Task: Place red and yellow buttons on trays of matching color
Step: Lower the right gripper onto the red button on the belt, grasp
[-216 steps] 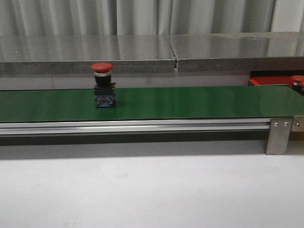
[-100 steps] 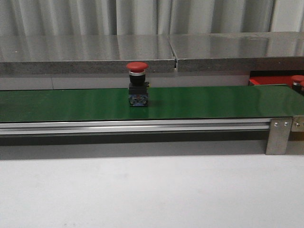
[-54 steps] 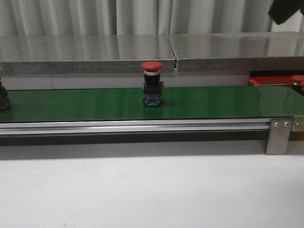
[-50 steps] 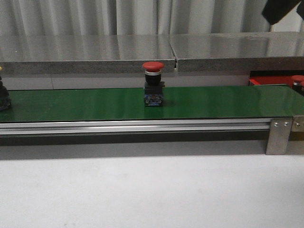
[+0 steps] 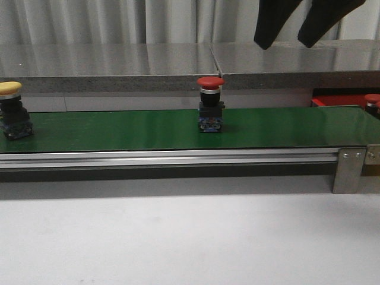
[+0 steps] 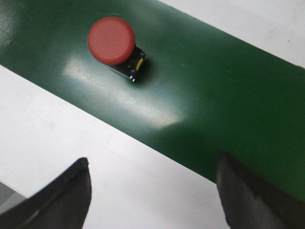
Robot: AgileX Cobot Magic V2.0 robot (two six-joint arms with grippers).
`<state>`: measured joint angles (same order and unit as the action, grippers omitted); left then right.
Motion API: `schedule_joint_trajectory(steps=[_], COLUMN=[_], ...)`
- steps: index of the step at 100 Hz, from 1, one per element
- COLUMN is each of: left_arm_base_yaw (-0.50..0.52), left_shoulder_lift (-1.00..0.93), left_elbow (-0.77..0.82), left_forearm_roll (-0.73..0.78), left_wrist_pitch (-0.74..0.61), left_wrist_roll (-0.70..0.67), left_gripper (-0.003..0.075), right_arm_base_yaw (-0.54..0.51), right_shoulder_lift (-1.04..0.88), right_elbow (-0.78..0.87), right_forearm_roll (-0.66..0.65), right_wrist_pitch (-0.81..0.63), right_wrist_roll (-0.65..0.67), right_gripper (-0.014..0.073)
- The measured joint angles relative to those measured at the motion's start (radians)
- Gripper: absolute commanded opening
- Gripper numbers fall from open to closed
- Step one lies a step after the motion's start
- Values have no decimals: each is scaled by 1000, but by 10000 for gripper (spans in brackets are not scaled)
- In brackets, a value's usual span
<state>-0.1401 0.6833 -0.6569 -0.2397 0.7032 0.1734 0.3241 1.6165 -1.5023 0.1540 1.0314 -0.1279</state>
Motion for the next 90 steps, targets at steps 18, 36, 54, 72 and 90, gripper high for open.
schedule_joint_trajectory(steps=[18, 36, 54, 72, 90], left_arm_base_yaw=[0, 0, 0, 0, 0], left_shoulder_lift=[0, 0, 0, 0, 0], left_elbow=[0, 0, 0, 0, 0], left_forearm_roll=[0, 0, 0, 0, 0], left_wrist_pitch=[0, 0, 0, 0, 0], left_wrist_roll=[0, 0, 0, 0, 0], left_gripper=[-19, -19, -19, -19, -19], right_arm_base_yaw=[0, 0, 0, 0, 0], right_shoulder_lift=[121, 216, 298, 376, 417], right_elbow=[-125, -223, -299, -347, -356], right_forearm_roll=[10, 31, 36, 31, 23], right_wrist_pitch=[84, 121, 132, 123, 113], right_wrist_roll=[0, -4, -10, -10, -10], right_gripper=[549, 549, 549, 478, 236])
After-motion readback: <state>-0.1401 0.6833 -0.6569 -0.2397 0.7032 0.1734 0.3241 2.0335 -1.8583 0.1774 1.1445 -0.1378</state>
